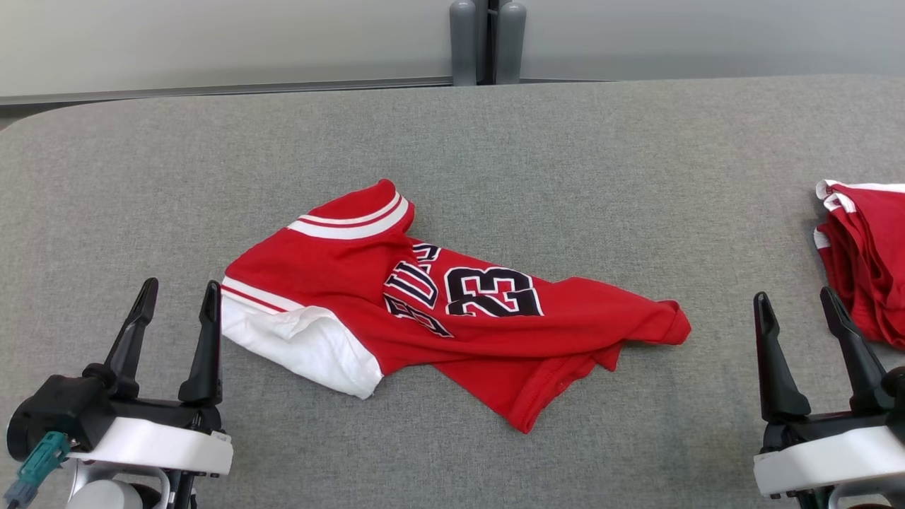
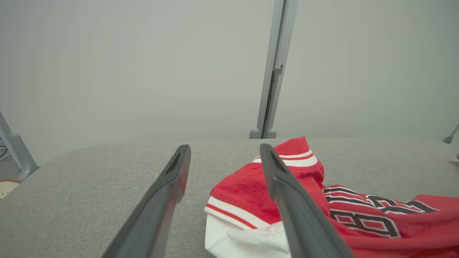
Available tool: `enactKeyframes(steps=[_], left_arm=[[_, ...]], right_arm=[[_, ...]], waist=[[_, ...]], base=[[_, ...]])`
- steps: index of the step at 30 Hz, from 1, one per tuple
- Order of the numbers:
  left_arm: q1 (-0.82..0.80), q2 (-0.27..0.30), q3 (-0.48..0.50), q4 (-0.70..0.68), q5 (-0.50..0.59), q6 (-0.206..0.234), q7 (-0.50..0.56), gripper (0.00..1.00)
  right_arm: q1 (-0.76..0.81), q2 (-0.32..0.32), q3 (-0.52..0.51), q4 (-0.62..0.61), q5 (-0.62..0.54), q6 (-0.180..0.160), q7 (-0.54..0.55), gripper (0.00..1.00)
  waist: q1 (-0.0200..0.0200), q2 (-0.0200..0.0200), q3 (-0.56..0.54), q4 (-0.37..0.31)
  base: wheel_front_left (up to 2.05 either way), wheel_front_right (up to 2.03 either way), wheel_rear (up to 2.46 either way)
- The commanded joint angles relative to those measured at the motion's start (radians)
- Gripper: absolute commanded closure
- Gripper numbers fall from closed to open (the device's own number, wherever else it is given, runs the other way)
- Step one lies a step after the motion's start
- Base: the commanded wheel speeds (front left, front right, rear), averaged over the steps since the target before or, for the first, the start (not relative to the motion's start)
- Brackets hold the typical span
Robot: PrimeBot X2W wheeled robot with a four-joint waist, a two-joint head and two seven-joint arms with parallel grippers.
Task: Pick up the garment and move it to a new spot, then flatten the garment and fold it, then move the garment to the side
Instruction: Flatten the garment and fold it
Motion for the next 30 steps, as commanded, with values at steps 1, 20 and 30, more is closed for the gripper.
enactKeyframes(steps=[1, 20, 30], left_arm=[[0.003, 0.005, -0.002, 0.0, 0.007, 0.004, 0.001, 0.0], [-0.046, -0.005, -0.012, -0.001, -0.007, -0.016, -0.002, 0.0], [-0.07, -0.014, -0.004, 0.013, 0.001, -0.035, -0.004, 0.0]], right_arm=[[0.0, -0.002, 0.002, -0.001, 0.005, 0.0, -0.001, 0.0], [-0.068, -0.002, 0.091, 0.279, 0.032, 0.0, 0.001, 0.0], [-0.177, -0.002, 0.099, 0.328, 0.018, 0.0, -0.055, 1.0]], waist=[[0.0, 0.0, 0.0, 0.001], [0.0, 0.0, 0.069, 0.031], [0.0, 0.0, 0.092, 0.049]], base=[[0.0, 0.0, 0.0], [0.0, 0.0, 0.0], [0.0, 0.0, 0.0]])
